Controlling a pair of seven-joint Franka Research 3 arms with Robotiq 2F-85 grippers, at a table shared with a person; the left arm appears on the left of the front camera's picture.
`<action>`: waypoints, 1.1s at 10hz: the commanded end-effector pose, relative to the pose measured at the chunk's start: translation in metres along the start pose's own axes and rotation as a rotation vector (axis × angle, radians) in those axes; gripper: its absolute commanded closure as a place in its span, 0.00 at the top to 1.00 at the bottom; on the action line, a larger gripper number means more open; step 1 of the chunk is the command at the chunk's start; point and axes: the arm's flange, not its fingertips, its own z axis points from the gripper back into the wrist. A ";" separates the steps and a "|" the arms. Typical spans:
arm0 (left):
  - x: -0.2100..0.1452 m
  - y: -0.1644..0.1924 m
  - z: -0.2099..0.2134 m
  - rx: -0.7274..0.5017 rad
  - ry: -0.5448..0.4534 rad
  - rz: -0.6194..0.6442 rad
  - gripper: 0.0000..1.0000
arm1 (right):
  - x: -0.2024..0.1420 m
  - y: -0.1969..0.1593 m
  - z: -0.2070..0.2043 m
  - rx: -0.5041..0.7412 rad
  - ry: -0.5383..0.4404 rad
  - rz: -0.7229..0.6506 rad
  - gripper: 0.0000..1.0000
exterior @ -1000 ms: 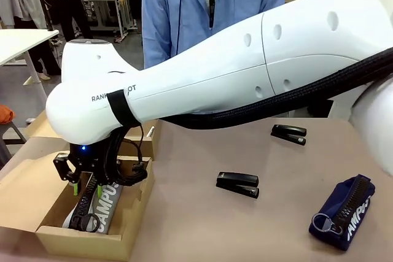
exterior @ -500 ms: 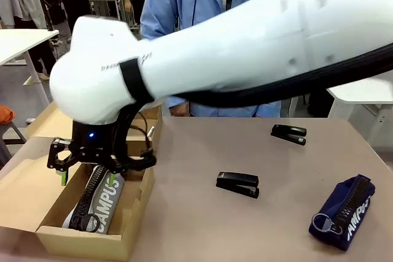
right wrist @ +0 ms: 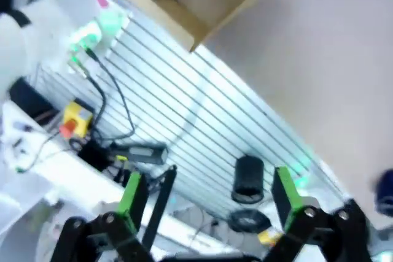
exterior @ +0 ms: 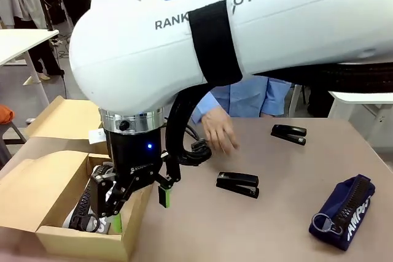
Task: Place items inside the box.
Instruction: Pick up a Pencil pouch or Stapler and place it inside the Mailer Box closest to the robot.
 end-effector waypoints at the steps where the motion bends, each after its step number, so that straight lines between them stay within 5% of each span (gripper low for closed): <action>1: 0.000 -0.002 -0.001 -0.017 -0.011 -0.019 1.00 | 0.035 -0.010 0.009 0.048 -0.062 -0.099 1.00; 2: 0.000 -0.002 -0.001 -0.017 -0.011 -0.019 1.00 | 0.000 0.000 0.000 0.000 0.000 0.000 1.00; 11: 0.000 -0.002 -0.001 -0.017 -0.011 -0.019 1.00 | 0.015 -0.011 -0.001 0.137 -0.032 0.093 1.00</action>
